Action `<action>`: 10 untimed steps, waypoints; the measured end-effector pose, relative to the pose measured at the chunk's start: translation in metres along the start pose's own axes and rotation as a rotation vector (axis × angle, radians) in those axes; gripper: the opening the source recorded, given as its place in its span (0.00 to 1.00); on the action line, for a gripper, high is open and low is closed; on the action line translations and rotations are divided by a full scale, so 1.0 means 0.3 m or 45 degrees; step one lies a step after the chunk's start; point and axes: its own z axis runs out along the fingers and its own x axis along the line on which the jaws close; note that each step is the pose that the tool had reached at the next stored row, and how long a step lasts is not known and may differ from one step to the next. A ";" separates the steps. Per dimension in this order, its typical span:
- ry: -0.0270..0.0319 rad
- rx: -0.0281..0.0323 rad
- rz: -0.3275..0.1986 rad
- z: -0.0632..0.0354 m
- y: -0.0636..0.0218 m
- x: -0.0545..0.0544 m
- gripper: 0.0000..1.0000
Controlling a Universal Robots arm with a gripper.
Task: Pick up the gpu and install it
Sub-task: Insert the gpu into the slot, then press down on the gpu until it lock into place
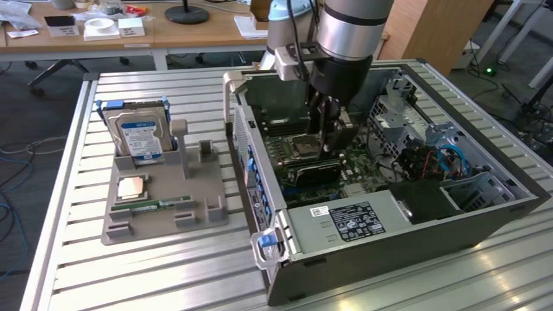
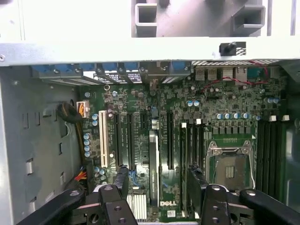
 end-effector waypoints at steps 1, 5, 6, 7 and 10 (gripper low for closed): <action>-0.0001 0.0001 0.000 -0.008 0.000 0.000 0.63; -0.0003 0.0002 0.000 -0.020 0.000 0.000 0.63; -0.0001 0.0001 0.000 -0.020 0.000 0.000 0.63; -0.0001 0.0001 0.000 -0.020 0.000 0.000 0.63; -0.0001 0.0001 0.000 -0.020 0.000 0.000 0.63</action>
